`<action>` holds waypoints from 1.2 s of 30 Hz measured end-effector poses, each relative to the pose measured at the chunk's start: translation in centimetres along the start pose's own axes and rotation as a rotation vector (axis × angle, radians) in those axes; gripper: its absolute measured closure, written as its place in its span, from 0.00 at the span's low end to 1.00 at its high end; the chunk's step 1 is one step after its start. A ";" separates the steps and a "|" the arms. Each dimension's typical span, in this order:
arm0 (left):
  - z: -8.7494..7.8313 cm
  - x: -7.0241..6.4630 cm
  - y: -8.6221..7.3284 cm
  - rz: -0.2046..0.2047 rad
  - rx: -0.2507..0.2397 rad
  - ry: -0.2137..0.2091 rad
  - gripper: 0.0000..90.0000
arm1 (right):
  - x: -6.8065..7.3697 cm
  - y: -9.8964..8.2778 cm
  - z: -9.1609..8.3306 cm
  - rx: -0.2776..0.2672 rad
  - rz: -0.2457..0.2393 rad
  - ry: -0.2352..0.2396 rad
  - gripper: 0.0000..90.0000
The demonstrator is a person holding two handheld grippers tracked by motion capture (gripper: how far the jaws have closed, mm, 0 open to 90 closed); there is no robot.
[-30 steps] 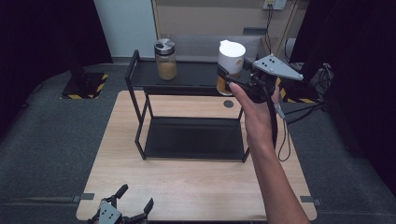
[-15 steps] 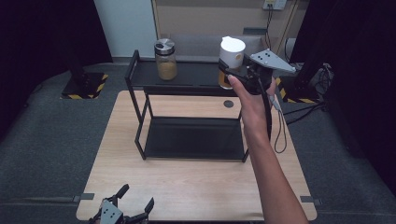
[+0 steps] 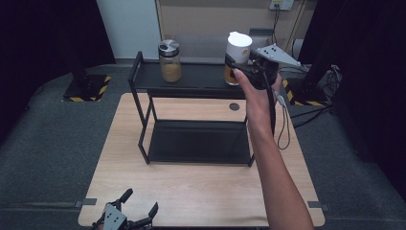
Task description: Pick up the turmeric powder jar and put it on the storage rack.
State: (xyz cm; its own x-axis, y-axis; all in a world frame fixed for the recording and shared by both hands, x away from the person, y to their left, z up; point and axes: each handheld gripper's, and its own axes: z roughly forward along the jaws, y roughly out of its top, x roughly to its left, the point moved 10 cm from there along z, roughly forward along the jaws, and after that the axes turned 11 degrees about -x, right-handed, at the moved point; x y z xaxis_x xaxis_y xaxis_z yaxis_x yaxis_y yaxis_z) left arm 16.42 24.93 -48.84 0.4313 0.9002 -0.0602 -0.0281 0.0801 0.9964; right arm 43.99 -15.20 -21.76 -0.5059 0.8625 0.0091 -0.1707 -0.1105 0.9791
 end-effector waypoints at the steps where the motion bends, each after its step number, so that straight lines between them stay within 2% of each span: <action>1: 0.0 0.0 0.0 0.001 0.001 0.000 0.02 | -0.1 -0.1 0.1 0.001 0.003 -0.003 0.33; 10: 0.1 0.0 -0.3 -0.005 0.007 0.000 0.02 | -0.8 -0.9 0.6 0.003 0.008 -0.023 0.33; 15: 0.2 0.0 -0.4 -0.006 0.010 -0.002 0.02 | -0.5 -1.0 0.6 0.003 -0.027 -0.030 0.33; 24: 0.2 0.0 -0.5 -0.010 0.014 -0.003 0.02 | -0.5 -1.1 0.5 -0.004 -0.022 -0.036 0.32; 28: 0.1 0.1 -0.5 -0.010 0.014 -0.002 0.02 | -0.5 -1.0 0.6 -0.008 -0.016 -0.031 0.26; 31: 0.0 0.1 -0.5 -0.011 0.013 -0.001 0.02 | -0.3 -1.0 0.6 0.004 -0.018 -0.042 0.17; 36: 0.0 0.0 -0.5 -0.011 0.012 -0.003 0.02 | 0.0 -0.9 0.5 0.004 -0.031 -0.059 0.12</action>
State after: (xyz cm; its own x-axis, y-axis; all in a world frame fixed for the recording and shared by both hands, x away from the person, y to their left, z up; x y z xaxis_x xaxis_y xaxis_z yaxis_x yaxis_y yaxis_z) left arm 16.42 24.95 -49.33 0.4345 0.8979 -0.0707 -0.0126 0.0845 0.9963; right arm 44.56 -14.81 -22.51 -0.4497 0.8931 -0.0096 -0.1820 -0.0811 0.9799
